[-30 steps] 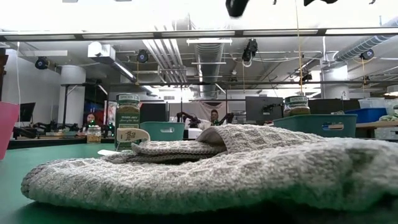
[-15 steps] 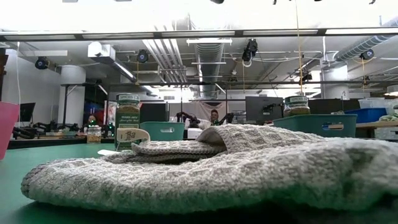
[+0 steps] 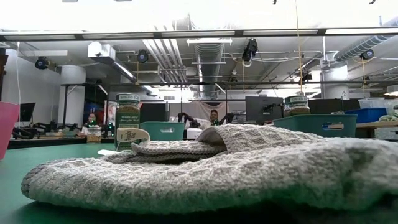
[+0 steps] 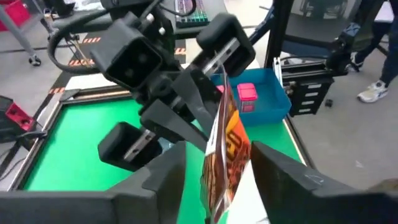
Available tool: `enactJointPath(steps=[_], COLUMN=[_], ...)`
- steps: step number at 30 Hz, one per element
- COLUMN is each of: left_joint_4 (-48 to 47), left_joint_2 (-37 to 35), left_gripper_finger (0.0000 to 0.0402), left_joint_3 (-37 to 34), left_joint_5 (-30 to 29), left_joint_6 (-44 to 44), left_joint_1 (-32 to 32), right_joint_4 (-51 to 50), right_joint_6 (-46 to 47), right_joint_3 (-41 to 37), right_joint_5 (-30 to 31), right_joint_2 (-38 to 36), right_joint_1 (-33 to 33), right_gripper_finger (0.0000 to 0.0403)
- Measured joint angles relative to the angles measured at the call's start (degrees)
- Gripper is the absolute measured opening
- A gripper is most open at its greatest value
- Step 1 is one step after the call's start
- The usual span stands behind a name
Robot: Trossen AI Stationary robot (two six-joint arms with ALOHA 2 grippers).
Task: Sort spices by type
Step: Put the orange spice pack into the pink bin
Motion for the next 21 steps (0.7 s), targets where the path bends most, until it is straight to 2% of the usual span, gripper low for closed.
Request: enactJointPath(steps=[2, 5, 6, 13, 21], left_joint_4=[0.5, 1.3, 1.2, 1.3, 0.5], left_joint_2=[0.1, -0.1, -0.2, -0.3, -2.5], left_gripper_finger=[0.0129, 0.0033, 0.0018, 0.0001, 0.0], left_joint_3=[-0.1, -0.1, -0.1, -0.1, 0.0], left_joint_5=[-0.6, -0.8, -0.8, -0.9, 1.5], left_joint_6=[1.1, 2.9, 2.9, 3.4, 3.5], left_joint_1=[-0.1, -0.2, -0.2, -0.3, -0.5], right_joint_4=[0.1, 0.0, 0.0, 0.0, -1.5], right_joint_6=[0.0, 0.0, 0.0, 0.8, 2.1], right_joint_3=[0.1, 0.1, 0.1, 0.1, 0.2], right_joint_5=[-0.1, -0.1, -0.1, 0.3, 1.8], right_joint_2=[0.0, 0.0, 0.0, -0.1, -0.1], right_joint_1=[0.0, 0.0, 0.0, 0.0, 0.0], right_gripper_finger=[0.0008, 0.0008, 0.0008, 0.0015, 0.0082])
